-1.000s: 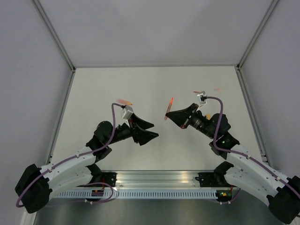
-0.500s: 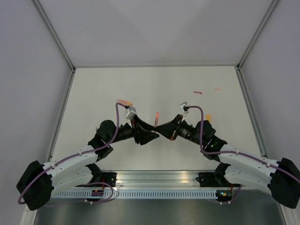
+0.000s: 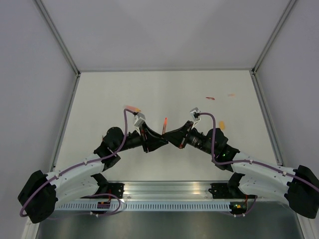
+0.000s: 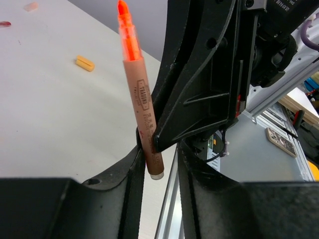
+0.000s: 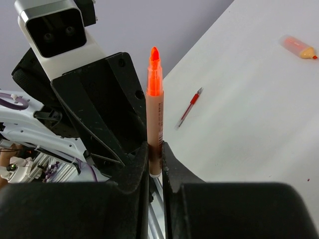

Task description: Insert the pens into the pen caps

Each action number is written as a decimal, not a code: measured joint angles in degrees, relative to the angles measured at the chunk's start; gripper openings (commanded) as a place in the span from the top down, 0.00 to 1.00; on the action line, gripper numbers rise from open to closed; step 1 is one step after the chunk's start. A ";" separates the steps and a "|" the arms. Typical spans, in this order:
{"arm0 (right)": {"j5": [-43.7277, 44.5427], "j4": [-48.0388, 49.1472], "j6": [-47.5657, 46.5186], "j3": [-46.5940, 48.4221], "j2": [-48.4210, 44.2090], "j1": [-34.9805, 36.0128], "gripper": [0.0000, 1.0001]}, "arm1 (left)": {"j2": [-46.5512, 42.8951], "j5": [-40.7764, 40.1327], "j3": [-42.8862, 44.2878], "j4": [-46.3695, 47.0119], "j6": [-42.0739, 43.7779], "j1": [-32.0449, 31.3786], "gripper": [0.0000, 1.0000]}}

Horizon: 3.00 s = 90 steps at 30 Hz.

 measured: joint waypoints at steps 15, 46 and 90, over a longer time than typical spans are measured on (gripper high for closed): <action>0.42 1.70 -1.62 0.66 0.83 0.35 0.70 | 0.15 -0.02 0.70 -1.22 -0.52 0.74 0.98; 1.44 1.64 -4.35 5.55 3.26 1.16 1.00 | -1.84 3.65 1.16 -0.33 -1.51 -0.28 0.52; 34.80 -40.37 -42.64 40.74 19.98 -37.11 0.13 | -14.01 -23.34 0.17 -11.23 -1.90 -0.44 0.98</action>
